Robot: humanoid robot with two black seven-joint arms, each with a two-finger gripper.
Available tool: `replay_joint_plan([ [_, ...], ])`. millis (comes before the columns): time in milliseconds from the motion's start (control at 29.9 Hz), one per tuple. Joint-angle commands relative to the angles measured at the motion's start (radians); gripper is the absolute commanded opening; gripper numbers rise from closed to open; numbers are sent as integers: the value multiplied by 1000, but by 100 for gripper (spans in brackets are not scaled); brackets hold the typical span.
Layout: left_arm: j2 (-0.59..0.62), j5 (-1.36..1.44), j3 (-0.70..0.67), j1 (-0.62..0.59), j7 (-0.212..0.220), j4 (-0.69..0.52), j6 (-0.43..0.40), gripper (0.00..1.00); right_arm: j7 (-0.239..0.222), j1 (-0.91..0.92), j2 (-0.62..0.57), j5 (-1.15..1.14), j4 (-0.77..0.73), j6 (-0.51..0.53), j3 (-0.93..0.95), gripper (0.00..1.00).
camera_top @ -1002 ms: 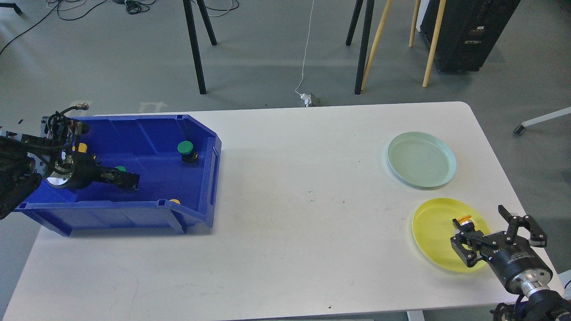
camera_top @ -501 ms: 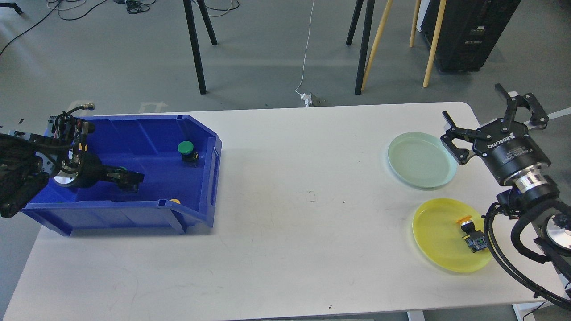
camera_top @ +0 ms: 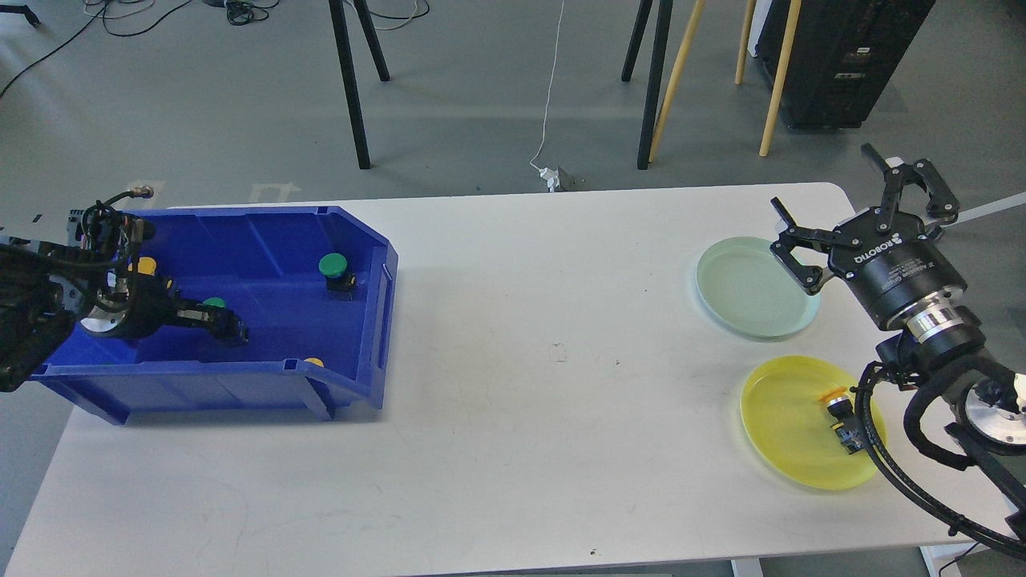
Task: Pass button and place on color plate
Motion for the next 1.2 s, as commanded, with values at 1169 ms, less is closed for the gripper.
replay_joint_plan([
  [1169, -335, -793, -302, -81, 0, -251, -6, 5, 8, 647, 220, -399, -355, -48, -627, 99],
])
